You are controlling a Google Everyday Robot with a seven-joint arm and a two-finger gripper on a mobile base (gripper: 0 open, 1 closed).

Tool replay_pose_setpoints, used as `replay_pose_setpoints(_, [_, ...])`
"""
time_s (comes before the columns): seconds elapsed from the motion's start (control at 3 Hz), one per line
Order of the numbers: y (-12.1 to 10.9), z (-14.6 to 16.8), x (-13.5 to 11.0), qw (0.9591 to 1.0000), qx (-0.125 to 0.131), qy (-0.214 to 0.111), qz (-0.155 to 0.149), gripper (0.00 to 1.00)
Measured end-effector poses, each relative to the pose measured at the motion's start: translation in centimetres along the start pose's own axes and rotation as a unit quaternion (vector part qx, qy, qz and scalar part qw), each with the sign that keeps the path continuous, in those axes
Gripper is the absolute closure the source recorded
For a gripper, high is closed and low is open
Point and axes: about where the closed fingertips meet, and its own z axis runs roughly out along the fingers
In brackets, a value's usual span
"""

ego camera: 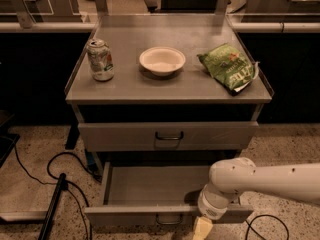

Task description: Open middle drawer

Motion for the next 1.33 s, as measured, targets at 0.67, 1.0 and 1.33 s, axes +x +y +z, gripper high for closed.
replay_pose_setpoints(0.67, [0.2, 3.4, 3.0, 0.9981, -0.030, 0.053, 0.007, 0.00])
replay_pose_setpoints(1.0, [0.9, 3.2, 4.2, 0.9972, -0.036, 0.064, 0.015, 0.00])
replay_pose_setpoints(1.33, [0.9, 3.1, 4.2, 0.9972, -0.036, 0.064, 0.016, 0.00])
